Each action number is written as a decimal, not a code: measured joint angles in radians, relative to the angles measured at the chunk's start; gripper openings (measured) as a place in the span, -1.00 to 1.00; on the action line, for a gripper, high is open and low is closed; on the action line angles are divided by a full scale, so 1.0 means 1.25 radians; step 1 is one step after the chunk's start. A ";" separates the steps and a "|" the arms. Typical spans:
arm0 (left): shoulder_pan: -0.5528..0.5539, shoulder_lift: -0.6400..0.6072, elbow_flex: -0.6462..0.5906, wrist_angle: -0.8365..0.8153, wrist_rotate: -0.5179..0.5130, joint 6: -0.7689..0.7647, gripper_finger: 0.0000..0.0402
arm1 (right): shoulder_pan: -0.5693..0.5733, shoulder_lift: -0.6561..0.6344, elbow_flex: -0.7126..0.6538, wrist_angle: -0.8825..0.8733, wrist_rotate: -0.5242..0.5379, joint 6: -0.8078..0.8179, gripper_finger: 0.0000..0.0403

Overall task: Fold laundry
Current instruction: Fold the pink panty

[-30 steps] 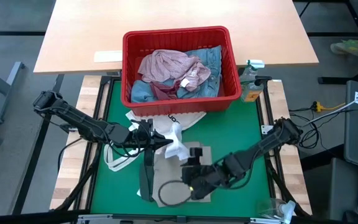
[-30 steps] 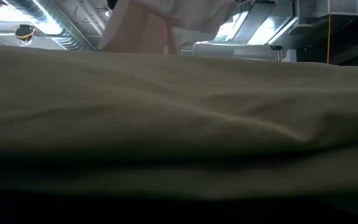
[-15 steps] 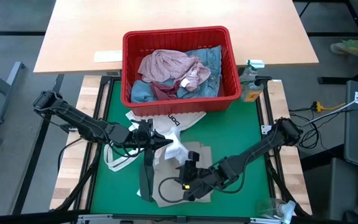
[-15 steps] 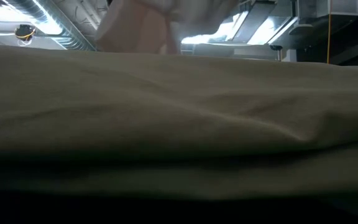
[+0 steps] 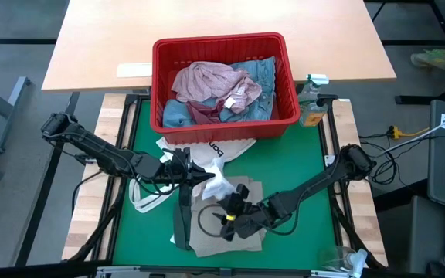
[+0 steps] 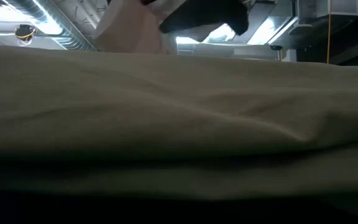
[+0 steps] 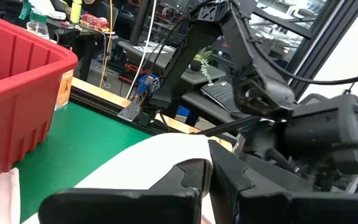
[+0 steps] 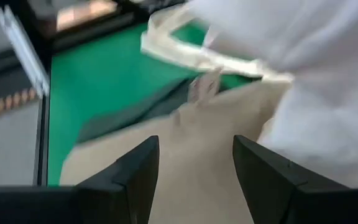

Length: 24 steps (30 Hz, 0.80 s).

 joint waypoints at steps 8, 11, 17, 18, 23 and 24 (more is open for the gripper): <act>0.000 0.000 0.000 0.000 0.010 0.000 -0.96 | -0.039 0.000 -0.021 0.131 0.003 0.132 0.02; -0.001 0.000 0.000 0.000 0.012 0.000 -0.96 | -0.049 0.000 -0.021 0.175 0.002 0.159 0.02; -0.002 0.000 0.000 -0.005 0.012 0.000 -0.95 | -0.046 0.000 -0.021 0.218 0.005 0.159 0.02; -0.002 0.000 0.000 -0.006 0.011 0.000 -0.95 | -0.046 0.000 -0.021 0.224 0.006 0.159 0.02; -0.002 0.000 0.000 -0.009 0.012 0.000 -0.95 | -0.046 0.000 -0.021 0.233 0.006 0.159 0.02; -0.002 0.000 0.000 -0.010 0.011 0.000 -0.95 | -0.046 0.000 -0.021 0.233 0.006 0.159 0.02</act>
